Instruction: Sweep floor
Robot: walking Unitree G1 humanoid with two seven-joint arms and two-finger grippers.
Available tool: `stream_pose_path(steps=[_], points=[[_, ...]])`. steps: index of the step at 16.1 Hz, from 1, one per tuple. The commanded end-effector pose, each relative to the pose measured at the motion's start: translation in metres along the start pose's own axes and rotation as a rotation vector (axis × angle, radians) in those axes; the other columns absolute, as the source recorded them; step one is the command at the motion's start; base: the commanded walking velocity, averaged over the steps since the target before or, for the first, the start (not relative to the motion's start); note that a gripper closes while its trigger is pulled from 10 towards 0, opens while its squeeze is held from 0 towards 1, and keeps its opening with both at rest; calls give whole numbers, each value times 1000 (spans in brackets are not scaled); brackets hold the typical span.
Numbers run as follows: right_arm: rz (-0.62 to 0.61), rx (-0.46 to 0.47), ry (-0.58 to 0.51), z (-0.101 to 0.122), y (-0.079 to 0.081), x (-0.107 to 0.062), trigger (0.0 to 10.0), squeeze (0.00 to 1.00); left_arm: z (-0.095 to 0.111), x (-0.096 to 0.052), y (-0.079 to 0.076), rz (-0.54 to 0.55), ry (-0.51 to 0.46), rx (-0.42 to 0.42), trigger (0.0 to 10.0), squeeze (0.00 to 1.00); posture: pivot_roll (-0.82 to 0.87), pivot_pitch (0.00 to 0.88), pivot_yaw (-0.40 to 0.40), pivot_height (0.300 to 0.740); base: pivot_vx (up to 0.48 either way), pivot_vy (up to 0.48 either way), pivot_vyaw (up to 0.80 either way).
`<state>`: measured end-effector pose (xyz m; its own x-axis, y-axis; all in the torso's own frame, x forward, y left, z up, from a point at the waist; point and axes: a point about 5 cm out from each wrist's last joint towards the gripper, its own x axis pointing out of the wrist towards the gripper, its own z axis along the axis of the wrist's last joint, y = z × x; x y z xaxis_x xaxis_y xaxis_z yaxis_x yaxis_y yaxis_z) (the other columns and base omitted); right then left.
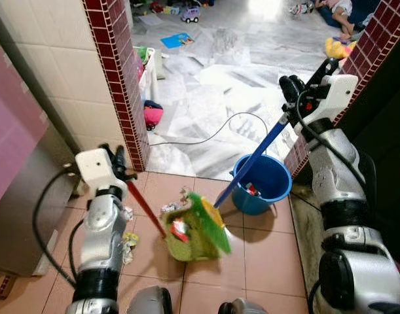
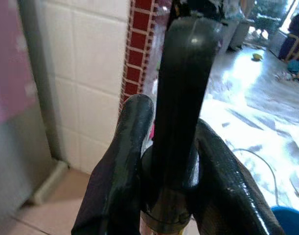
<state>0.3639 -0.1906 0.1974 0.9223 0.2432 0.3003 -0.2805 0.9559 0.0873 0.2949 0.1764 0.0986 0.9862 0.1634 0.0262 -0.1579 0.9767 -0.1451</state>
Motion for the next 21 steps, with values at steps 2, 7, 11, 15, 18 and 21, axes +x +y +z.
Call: stream_pose_path(steps=[2, 7, 11, 15, 18, 21], points=[[-19, -75, -61, 8, 3, -2, 10000, 0, 26, -1, 0, 5, -102, 14, 10000, 0, 35, 0, -33, 740, 0, 0, 0], [1, -127, -71, 2, 16, -5, 10000, 0, 45, -5, 6, 33, -158, 51, 10000, 0, 45, 0, -33, 740, 0, 86, 320], [-1, -111, -72, -3, 22, -7, 10000, 0, 53, -1, 8, 43, -174, 69, 10000, 0, 45, 0, -31, 740, 0, 448, 200], [6, -146, -103, 0, 30, -10, 10000, 0, 61, 3, 7, 41, -198, 87, 10000, 0, 41, 0, -25, 740, 279, 276, 0], [9, -190, -133, 5, 34, -9, 10000, 0, 62, 4, 5, 42, -199, 94, 10000, 0, 39, 0, -21, 740, 466, 0, 0], [23, -227, -152, 7, 38, -8, 10000, 0, 65, 5, -4, 24, -214, 94, 10000, 0, 44, 0, -20, 740, 480, 0, 0]])
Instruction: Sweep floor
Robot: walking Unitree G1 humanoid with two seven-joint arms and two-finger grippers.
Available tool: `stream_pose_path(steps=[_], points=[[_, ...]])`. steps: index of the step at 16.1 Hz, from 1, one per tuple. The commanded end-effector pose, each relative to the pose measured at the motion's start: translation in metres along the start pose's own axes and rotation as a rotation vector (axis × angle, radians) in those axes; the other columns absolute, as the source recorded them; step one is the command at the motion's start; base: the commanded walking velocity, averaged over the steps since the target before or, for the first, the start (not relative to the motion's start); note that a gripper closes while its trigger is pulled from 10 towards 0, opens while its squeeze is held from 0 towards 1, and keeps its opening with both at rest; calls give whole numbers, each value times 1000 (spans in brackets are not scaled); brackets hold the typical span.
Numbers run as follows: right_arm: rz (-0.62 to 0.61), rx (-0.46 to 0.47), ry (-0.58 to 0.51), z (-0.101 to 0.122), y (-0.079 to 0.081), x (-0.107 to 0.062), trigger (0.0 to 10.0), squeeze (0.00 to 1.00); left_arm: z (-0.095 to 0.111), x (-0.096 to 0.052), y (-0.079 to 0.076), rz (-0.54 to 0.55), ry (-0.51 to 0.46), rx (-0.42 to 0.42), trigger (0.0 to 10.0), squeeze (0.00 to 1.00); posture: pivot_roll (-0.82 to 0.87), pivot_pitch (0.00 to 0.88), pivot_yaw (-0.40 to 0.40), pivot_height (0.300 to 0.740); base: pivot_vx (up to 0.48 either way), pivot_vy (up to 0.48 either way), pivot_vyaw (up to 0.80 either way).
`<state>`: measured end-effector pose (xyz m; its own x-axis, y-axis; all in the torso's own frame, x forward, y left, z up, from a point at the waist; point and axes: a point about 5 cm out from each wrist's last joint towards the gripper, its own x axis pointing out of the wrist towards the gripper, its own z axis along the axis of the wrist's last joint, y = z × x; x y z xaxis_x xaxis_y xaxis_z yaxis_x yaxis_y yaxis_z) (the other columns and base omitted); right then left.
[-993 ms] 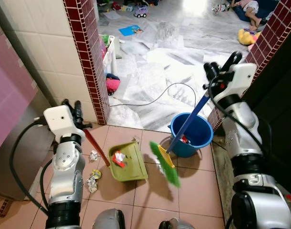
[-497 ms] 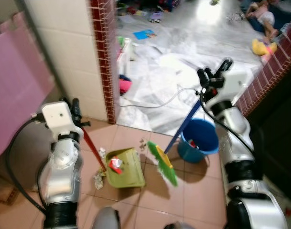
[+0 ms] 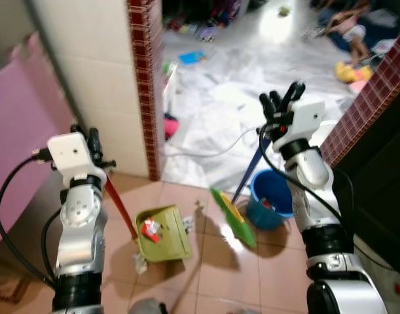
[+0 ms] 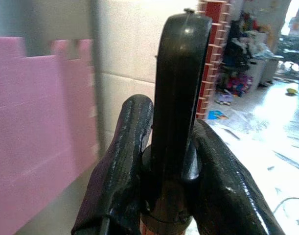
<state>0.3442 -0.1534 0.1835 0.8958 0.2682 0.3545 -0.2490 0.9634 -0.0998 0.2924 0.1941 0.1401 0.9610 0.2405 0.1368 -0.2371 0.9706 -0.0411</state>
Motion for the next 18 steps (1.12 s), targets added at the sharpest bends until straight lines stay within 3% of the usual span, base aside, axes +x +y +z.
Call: stream_pose_path(steps=[1, 5, 8, 10, 12, 16, 18], points=[[-14, -44, -93, 20, -6, 6, 10000, 0, 23, 5, -14, -41, -98, -21, 10000, 0, 44, 0, -20, 740, 480, 0, 0], [-18, -51, -78, 17, -4, 5, 10000, 0, 26, 5, -15, -46, -105, -18, 10000, 0, 46, 0, -15, 740, 476, 0, 0], [-14, -62, -60, 14, -3, 5, 10000, 0, 27, 5, -14, -29, -101, -16, 10000, 0, 50, 0, -16, 740, 363, 314, 0], [-6, -89, -64, 14, -2, 4, 10000, 0, 28, 4, -14, -27, -112, 6, 10000, 0, 53, 0, -17, 740, 285, 384, 800], [-26, -77, -63, 13, -2, 5, 10000, 0, 28, 2, -14, -27, -117, 4, 10000, 0, 54, 0, -17, 740, 0, 0, 800], [-50, -56, -44, 11, -4, 6, 10000, 0, 28, 3, -13, -28, -123, 25, 10000, 0, 50, 0, -17, 740, 0, 0, 0], [-62, -96, -20, 6, -4, 5, 10000, 0, 24, 3, -12, -29, -106, 44, 10000, 0, 51, 0, -19, 740, 0, 0, 0]])
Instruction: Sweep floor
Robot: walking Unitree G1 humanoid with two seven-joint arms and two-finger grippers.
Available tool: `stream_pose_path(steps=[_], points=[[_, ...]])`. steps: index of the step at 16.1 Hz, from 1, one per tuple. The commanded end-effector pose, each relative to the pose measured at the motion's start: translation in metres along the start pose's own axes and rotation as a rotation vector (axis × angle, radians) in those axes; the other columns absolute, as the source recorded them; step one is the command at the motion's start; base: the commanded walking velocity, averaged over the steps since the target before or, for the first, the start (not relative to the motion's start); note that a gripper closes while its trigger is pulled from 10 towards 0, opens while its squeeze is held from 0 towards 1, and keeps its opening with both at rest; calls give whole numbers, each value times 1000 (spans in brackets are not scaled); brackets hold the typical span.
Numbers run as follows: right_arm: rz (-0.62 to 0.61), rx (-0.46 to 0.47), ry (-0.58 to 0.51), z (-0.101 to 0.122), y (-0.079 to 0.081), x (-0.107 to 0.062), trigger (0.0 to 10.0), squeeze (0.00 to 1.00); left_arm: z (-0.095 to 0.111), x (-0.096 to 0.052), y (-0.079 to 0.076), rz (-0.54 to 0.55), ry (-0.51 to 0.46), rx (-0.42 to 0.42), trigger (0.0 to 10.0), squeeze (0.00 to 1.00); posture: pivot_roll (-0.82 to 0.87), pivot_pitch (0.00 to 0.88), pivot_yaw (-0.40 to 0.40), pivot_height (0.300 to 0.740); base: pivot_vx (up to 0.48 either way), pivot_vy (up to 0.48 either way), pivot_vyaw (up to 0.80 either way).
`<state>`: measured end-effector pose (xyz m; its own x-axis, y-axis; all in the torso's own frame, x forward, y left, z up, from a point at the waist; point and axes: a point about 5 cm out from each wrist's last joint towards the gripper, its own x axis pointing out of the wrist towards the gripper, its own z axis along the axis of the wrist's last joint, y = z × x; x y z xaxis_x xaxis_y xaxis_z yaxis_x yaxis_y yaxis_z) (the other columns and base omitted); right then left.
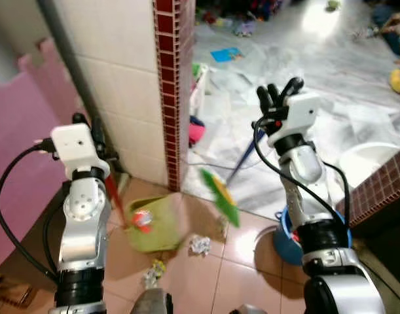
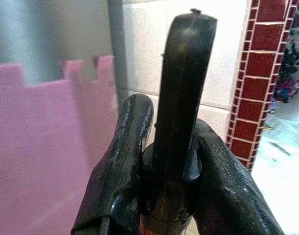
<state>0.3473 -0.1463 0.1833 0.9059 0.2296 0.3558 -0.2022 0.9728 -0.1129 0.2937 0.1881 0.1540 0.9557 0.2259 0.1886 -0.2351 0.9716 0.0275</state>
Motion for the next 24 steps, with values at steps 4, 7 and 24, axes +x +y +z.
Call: stream_pose_path(steps=[4, 7, 24], points=[[-4, -17, -19, 3, -4, -2, 10000, 0, -4, 1, -11, -48, -38, -29, 10000, 0, 48, 0, -20, 740, 0, 0, 0], [-2, -60, -24, 2, -2, -4, 10000, 0, -10, 2, -24, -86, -36, -35, 10000, 0, 38, 0, -23, 740, 0, 0, 0], [29, -110, -23, 4, 24, -5, 10000, 0, -30, 15, -58, -94, -102, 103, 10000, 0, -56, 274, -63, 740, 0, 0, 0]])
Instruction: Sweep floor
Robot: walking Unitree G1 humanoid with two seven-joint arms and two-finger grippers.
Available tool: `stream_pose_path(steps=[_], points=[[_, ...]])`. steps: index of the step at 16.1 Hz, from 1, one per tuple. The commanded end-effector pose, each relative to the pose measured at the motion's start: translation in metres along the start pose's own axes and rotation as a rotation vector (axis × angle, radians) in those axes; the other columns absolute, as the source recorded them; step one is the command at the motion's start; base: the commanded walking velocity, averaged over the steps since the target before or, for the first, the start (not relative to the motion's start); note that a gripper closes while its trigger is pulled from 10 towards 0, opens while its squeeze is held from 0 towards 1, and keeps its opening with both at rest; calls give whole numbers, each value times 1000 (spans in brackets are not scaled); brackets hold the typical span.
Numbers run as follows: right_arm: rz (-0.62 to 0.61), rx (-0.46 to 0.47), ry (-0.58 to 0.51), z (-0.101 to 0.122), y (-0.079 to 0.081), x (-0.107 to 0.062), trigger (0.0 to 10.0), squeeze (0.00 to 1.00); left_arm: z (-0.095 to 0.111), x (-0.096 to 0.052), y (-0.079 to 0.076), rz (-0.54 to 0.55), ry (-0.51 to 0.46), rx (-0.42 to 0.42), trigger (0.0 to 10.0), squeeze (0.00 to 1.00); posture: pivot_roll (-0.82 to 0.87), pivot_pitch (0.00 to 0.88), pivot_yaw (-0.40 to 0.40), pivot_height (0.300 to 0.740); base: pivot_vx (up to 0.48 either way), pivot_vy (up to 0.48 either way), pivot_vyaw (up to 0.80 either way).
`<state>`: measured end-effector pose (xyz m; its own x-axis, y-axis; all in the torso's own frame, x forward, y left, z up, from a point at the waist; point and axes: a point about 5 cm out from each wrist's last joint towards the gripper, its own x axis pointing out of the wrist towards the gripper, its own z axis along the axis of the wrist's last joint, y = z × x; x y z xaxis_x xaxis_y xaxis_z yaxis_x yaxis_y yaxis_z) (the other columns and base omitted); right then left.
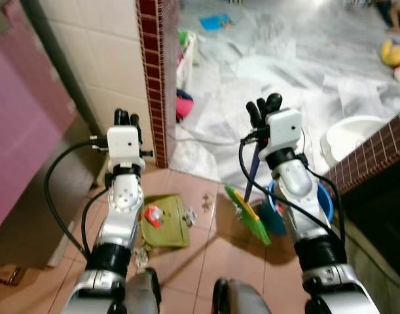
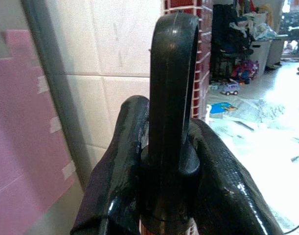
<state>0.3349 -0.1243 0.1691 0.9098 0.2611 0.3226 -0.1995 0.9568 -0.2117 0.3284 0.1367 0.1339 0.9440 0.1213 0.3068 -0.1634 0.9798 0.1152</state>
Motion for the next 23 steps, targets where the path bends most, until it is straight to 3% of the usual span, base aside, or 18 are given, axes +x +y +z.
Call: stream_pose_path(steps=[1, 6, 9, 11, 13, 16, 19, 22, 23], points=[[-6, -8, -58, 12, 3, 10, 10000, 0, -10, -3, -4, -20, 46, 23, 10000, 0, -52, 284, -64, 740, 0, 0, 0], [61, 70, -92, 17, 50, 27, 10000, 0, -29, -20, -56, -248, 228, -165, 10000, 0, -16, 287, -47, 740, 0, 0, 0], [144, 134, -87, 17, 64, 26, 10000, 0, -34, -26, -64, -281, 258, -170, 10000, 0, -16, 280, -41, 740, 0, 0, 0], [237, 225, -50, 14, 65, 23, 10000, 0, -38, -24, -62, -272, 272, -153, 10000, 0, -27, 256, -34, 740, 0, 0, 0], [263, 359, 0, 16, 56, 21, 10000, 0, -39, -17, -56, -221, 289, -182, 10000, 0, -48, 217, -26, 740, 0, 0, 0], [168, 546, 0, 27, 35, 26, 10000, 0, -29, -7, -58, -212, 256, -230, 10000, 0, -56, 167, -16, 740, 0, 0, 0], [144, 632, -8, 34, 21, 32, 10000, 0, -24, 0, -65, -224, 259, -275, 10000, 0, -69, 116, -4, 740, 0, 0, 0], [149, 529, -76, 47, 9, 40, 10000, 0, -5, 12, -66, -242, 174, -291, 10000, 0, -64, 72, 3, 740, 0, 0, 0], [164, 470, -111, 56, 2, 42, 10000, 0, 7, 19, -58, -223, 129, -294, 10000, 0, -50, 49, 8, 740, 0, 0, 0]])
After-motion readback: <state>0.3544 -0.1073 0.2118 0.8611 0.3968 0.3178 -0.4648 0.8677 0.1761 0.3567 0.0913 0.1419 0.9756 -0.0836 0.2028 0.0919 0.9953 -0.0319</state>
